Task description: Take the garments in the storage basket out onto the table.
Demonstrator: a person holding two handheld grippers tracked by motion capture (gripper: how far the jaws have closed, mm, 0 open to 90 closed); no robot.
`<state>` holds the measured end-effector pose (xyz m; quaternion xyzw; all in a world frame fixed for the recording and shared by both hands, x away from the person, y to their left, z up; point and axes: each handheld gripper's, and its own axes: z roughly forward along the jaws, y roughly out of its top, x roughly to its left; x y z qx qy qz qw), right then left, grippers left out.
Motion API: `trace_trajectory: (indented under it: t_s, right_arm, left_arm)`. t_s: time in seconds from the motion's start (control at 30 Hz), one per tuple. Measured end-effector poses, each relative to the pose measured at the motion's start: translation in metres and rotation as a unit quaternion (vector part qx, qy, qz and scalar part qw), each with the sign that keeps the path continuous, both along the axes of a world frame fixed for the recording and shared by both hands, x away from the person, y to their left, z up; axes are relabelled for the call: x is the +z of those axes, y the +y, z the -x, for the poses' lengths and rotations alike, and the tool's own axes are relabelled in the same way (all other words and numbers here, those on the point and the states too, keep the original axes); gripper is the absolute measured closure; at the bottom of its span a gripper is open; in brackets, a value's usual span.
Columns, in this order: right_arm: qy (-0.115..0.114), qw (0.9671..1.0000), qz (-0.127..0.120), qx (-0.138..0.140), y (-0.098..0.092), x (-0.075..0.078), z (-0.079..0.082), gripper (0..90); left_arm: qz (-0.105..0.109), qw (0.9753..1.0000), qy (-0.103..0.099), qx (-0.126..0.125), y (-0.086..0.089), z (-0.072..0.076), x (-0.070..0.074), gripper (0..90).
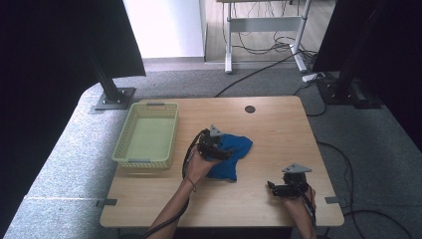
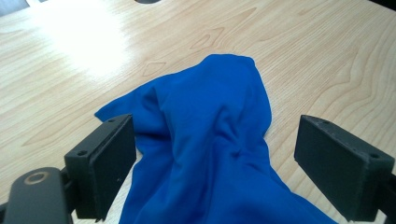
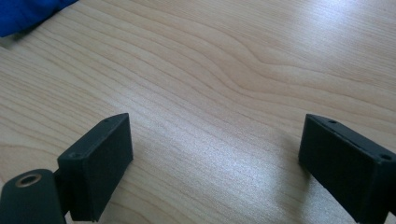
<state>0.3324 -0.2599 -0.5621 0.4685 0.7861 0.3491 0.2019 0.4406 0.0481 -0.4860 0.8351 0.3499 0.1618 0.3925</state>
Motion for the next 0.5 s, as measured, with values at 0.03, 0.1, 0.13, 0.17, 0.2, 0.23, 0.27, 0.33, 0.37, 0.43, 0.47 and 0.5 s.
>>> trace_trajectory:
  t_s: [0.03, 0.1, 0.13, 0.17, 0.2, 0.23, 0.27, 0.33, 0.37, 0.43, 0.47, 0.5]
  right_arm:
    - [0.000, 1.0000, 0.000, 0.000, 0.000, 0.000, 0.000, 9.8]
    - [0.000, 1.0000, 0.000, 0.000, 0.000, 0.000, 0.000, 9.9]
    - [0.000, 1.0000, 0.000, 0.000, 0.000, 0.000, 0.000, 9.8]
    - [0.000, 1.0000, 0.000, 0.000, 0.000, 0.000, 0.000, 9.9]
    - [0.000, 1.0000, 0.000, 0.000, 0.000, 0.000, 0.000, 9.8]
    - [0.000, 1.0000, 0.000, 0.000, 0.000, 0.000, 0.000, 9.9]
    - [0.000, 1.0000, 0.000, 0.001, 0.000, 0.000, 0.000, 9.8]
    - [0.000, 1.0000, 0.000, 0.001, 0.000, 0.000, 0.000, 9.9]
    - [0.000, 1.0000, 0.000, 0.001, 0.000, 0.000, 0.000, 9.8]
    - [0.000, 1.0000, 0.000, 0.001, 0.000, 0.000, 0.000, 9.8]
    - [-0.001, 1.0000, 0.000, 0.001, 0.000, 0.000, 0.000, 9.9]
    - [-0.001, 1.0000, 0.000, 0.001, 0.000, 0.000, 0.000, 9.9]
  left_arm:
    - [-0.001, 1.0000, -0.002, -0.001, 0.002, 0.001, 0.002, 12.5]
    - [0.001, 1.0000, -0.005, 0.001, 0.005, 0.003, 0.003, 12.4]
    - [0.002, 1.0000, -0.005, 0.002, 0.007, 0.004, 0.004, 12.4]
    - [0.003, 1.0000, -0.006, 0.002, 0.009, 0.005, 0.005, 12.4]
    - [0.001, 1.0000, -0.007, 0.001, 0.010, 0.006, 0.006, 12.4]
    - [0.001, 1.0000, -0.008, 0.002, 0.012, 0.007, 0.006, 12.4]
    - [0.004, 0.9999, -0.009, 0.004, 0.014, 0.008, 0.007, 12.4]
    - [0.005, 0.9999, -0.011, 0.005, 0.017, 0.010, 0.008, 12.4]
    - [0.005, 0.9999, -0.012, 0.005, 0.019, 0.011, 0.008, 12.4]
    - [0.004, 0.9999, -0.014, 0.005, 0.022, 0.013, 0.009, 12.4]
    - [0.004, 0.9999, -0.014, 0.004, 0.023, 0.014, 0.009, 12.4]
    - [0.003, 0.9999, -0.014, 0.004, 0.025, 0.014, 0.010, 12.4]
